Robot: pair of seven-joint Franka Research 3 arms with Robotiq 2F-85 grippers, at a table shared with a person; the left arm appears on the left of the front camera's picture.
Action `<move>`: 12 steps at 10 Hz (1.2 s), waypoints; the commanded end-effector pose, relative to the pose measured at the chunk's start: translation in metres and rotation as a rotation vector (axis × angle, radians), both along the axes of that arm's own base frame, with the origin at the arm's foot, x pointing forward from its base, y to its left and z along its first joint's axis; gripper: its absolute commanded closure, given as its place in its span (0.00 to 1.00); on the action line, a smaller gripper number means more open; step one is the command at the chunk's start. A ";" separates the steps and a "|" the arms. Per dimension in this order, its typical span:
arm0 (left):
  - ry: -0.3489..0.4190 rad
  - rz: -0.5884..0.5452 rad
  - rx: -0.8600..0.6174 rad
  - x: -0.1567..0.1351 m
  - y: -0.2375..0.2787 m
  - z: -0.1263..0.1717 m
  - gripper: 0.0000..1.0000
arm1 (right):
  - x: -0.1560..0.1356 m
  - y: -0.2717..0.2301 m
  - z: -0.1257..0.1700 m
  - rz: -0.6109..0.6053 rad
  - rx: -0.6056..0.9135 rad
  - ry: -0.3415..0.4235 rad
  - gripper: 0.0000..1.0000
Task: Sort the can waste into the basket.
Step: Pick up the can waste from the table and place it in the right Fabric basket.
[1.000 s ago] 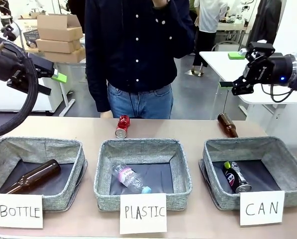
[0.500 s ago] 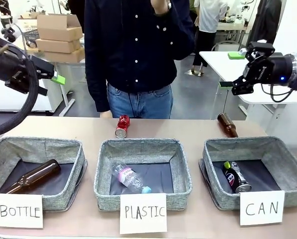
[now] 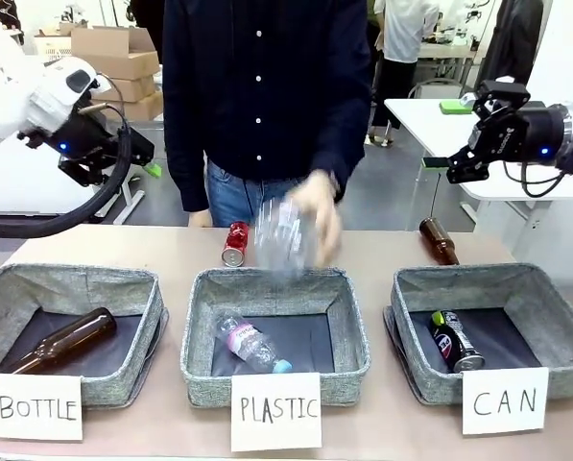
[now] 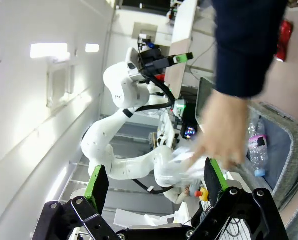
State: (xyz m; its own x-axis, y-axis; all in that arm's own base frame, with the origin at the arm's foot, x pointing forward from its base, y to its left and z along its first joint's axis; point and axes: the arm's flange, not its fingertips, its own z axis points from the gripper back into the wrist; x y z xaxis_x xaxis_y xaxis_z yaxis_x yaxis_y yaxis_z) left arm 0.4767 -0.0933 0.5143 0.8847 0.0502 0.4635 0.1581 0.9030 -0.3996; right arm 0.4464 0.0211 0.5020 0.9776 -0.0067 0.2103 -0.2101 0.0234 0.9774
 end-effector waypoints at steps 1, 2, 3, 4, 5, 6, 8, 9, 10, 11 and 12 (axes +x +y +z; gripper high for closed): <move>-0.035 -0.011 0.003 -0.010 0.010 0.002 0.00 | 0.001 -0.002 0.006 0.013 -0.006 0.018 0.00; 0.000 0.000 0.000 0.000 0.000 0.000 0.00 | 0.001 -0.002 0.006 0.013 -0.006 0.018 0.00; 0.046 -0.052 0.039 0.010 -0.023 -0.012 0.00 | 0.001 -0.002 0.006 0.013 -0.006 0.018 0.00; 0.079 -0.113 0.068 0.022 -0.050 -0.024 0.00 | 0.001 -0.002 0.006 0.013 -0.006 0.018 0.00; 0.084 -0.119 0.098 0.035 -0.078 -0.041 0.00 | 0.001 -0.002 0.006 0.013 -0.006 0.018 0.00; 0.084 -0.141 0.127 0.046 -0.104 -0.060 0.00 | 0.001 -0.002 0.006 0.013 -0.006 0.018 0.00; 0.104 -0.169 0.163 0.066 -0.153 -0.101 0.00 | 0.001 -0.002 0.006 0.013 -0.006 0.018 0.00; 0.105 -0.172 0.208 0.077 -0.171 -0.123 0.00 | 0.001 -0.002 0.006 0.013 -0.006 0.018 0.00; 0.105 -0.190 0.252 0.088 -0.185 -0.144 0.00 | 0.001 -0.002 0.006 0.013 -0.006 0.018 0.00; 0.072 -0.192 0.299 0.096 -0.195 -0.161 0.00 | 0.001 -0.002 0.006 0.013 -0.006 0.018 0.00; 0.046 -0.172 0.337 0.107 -0.200 -0.171 0.00 | 0.001 -0.002 0.006 0.013 -0.006 0.018 0.00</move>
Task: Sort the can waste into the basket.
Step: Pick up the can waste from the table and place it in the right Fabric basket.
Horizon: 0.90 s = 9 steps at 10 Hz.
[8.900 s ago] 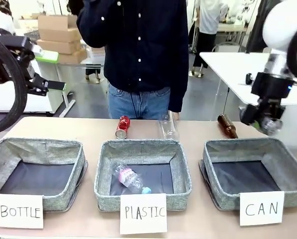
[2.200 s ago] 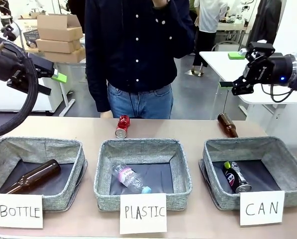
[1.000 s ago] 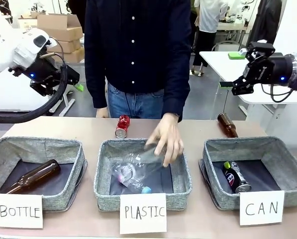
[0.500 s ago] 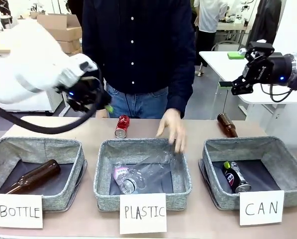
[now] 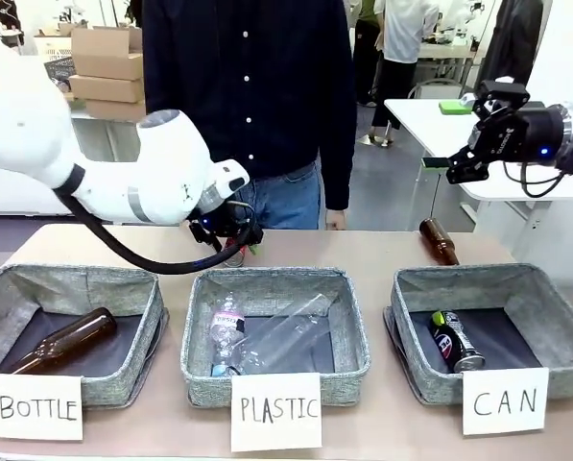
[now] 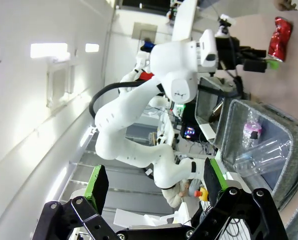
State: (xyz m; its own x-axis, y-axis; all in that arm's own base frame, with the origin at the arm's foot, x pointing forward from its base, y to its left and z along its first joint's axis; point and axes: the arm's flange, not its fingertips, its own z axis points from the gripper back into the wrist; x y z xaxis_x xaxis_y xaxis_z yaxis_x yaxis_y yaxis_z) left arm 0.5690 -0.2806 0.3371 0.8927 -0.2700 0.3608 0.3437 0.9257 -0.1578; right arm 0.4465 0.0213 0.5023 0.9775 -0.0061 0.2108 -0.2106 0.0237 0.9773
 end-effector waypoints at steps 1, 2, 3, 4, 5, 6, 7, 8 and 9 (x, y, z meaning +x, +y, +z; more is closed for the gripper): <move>-0.059 0.072 0.081 0.024 -0.014 0.001 0.00 | 0.001 -0.002 0.006 0.012 -0.005 0.018 0.00; -0.059 0.089 0.093 0.031 -0.014 -0.001 0.00 | 0.001 -0.002 0.006 0.012 -0.005 0.018 0.00; -0.051 0.080 0.082 0.037 -0.014 -0.004 0.00 | 0.001 -0.002 0.006 0.012 -0.005 0.018 0.00; -0.066 0.064 0.076 0.044 -0.016 -0.010 0.00 | 0.001 -0.002 0.006 0.012 -0.005 0.018 0.00; -0.059 0.040 0.076 0.054 -0.017 -0.016 0.00 | 0.001 -0.002 0.006 0.012 -0.005 0.018 0.00; -0.055 0.033 0.076 0.059 -0.019 -0.018 0.00 | 0.001 -0.002 0.006 0.012 -0.005 0.018 0.00; -0.055 0.044 0.079 0.064 -0.019 -0.018 0.00 | 0.001 -0.002 0.006 0.012 -0.005 0.018 0.00; -0.065 0.061 0.087 0.067 -0.019 -0.017 0.00 | 0.001 -0.002 0.006 0.012 -0.005 0.018 0.00; -0.071 0.076 0.101 0.068 -0.020 -0.017 0.35 | 0.001 -0.002 0.006 0.012 -0.005 0.018 0.00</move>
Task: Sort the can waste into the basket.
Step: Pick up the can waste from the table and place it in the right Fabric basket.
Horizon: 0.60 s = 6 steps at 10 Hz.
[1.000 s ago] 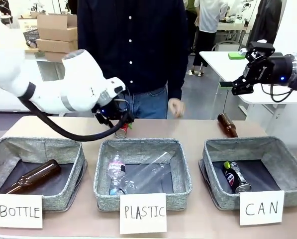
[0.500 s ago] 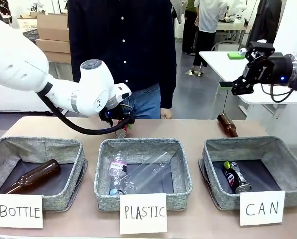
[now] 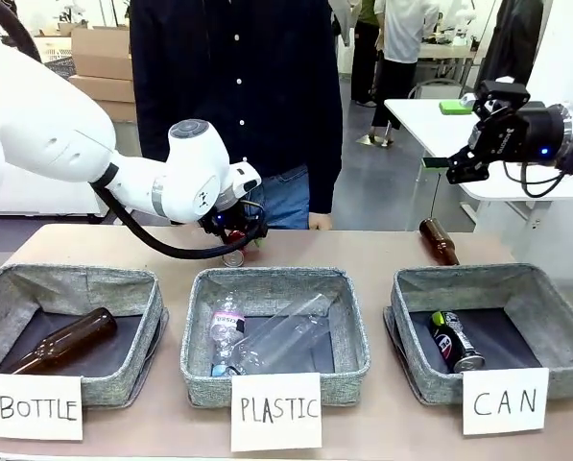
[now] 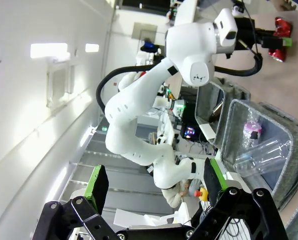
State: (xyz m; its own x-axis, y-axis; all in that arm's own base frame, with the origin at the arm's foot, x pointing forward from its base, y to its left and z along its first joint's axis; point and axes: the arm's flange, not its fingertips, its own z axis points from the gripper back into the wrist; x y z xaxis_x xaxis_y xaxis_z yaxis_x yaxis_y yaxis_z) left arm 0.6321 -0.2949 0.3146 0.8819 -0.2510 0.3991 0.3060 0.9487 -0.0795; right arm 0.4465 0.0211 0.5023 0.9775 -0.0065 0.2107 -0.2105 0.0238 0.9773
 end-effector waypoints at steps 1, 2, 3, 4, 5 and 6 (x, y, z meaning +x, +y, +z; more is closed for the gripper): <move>-0.002 0.025 0.053 0.005 -0.004 0.003 0.60 | 0.001 -0.002 0.006 0.013 -0.005 0.018 0.00; 0.009 0.028 0.057 0.005 -0.004 0.002 0.95 | 0.001 -0.002 0.006 0.013 -0.005 0.018 0.00; 0.022 0.035 0.061 0.006 -0.003 0.001 1.00 | 0.001 -0.002 0.006 0.013 -0.005 0.018 0.00; 0.021 0.046 0.065 0.006 -0.001 0.002 1.00 | 0.001 -0.002 0.006 0.013 -0.005 0.018 0.00; 0.021 0.051 0.064 0.007 0.000 0.003 1.00 | 0.001 -0.002 0.006 0.013 -0.005 0.018 0.00; 0.023 0.058 0.065 0.007 0.001 0.004 0.96 | 0.001 -0.002 0.006 0.013 -0.005 0.018 0.00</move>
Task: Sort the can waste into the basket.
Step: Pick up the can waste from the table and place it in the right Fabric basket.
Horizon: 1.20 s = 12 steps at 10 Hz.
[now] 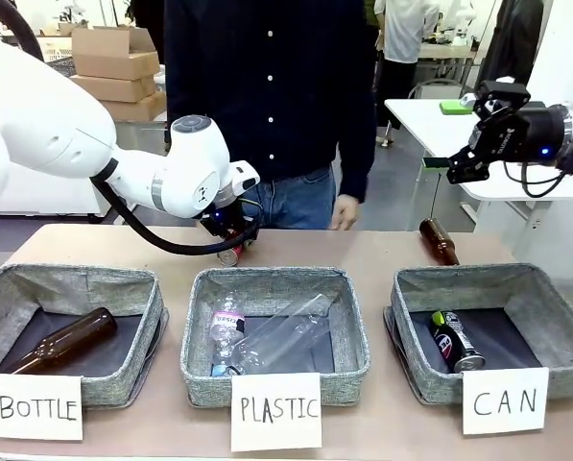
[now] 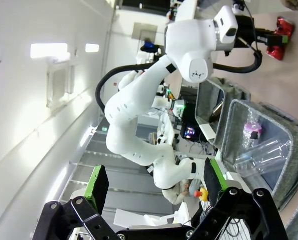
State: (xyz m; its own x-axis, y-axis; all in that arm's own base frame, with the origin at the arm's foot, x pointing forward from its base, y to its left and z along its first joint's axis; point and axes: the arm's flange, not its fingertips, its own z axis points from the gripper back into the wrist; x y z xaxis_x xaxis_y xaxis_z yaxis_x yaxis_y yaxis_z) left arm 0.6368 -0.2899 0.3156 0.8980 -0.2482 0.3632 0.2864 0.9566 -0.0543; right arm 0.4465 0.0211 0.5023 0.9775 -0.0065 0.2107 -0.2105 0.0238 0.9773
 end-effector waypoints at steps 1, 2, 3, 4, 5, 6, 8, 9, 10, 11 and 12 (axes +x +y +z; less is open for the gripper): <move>0.005 0.055 0.038 0.002 -0.002 0.003 1.00 | 0.001 -0.002 0.006 0.013 -0.006 0.018 0.00; 0.013 0.060 0.027 0.001 -0.002 0.005 1.00 | 0.001 -0.002 0.006 0.013 -0.006 0.018 0.00; 0.016 0.065 0.011 0.000 0.000 0.008 1.00 | 0.001 -0.002 0.006 0.013 -0.006 0.018 0.00; 0.019 0.069 0.008 -0.001 0.002 0.013 1.00 | 0.001 -0.002 0.006 0.013 -0.006 0.018 0.00; 0.023 0.068 -0.001 -0.008 0.008 0.027 1.00 | 0.001 -0.002 0.006 0.013 -0.006 0.018 0.00; 0.043 0.044 -0.082 -0.028 0.025 0.067 1.00 | 0.001 -0.002 0.006 0.013 -0.006 0.018 0.00; 0.097 -0.101 -0.221 -0.104 0.093 0.168 1.00 | 0.001 -0.002 0.006 0.013 -0.006 0.018 0.00; 0.123 -0.179 -0.264 -0.143 0.127 0.195 1.00 | 0.001 -0.002 0.006 0.013 -0.006 0.018 0.00; 0.116 -0.246 -0.284 -0.178 0.158 0.211 1.00 | 0.001 -0.002 0.006 0.013 -0.006 0.018 0.00; 0.122 -0.324 -0.306 -0.213 0.188 0.222 1.00 | 0.001 -0.002 0.006 0.013 -0.006 0.018 0.00; 0.121 -0.421 -0.358 -0.251 0.223 0.232 1.00 | 0.001 -0.002 0.006 0.013 -0.006 0.018 0.00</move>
State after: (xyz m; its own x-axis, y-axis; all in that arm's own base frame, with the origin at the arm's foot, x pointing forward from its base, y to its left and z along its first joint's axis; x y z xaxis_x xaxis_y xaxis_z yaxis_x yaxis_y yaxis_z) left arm 0.4214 -0.1138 0.5505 0.8156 -0.4056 0.4127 0.5651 0.7114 -0.4178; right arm 0.4465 0.0206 0.5025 0.9775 -0.0067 0.2108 -0.2106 0.0236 0.9773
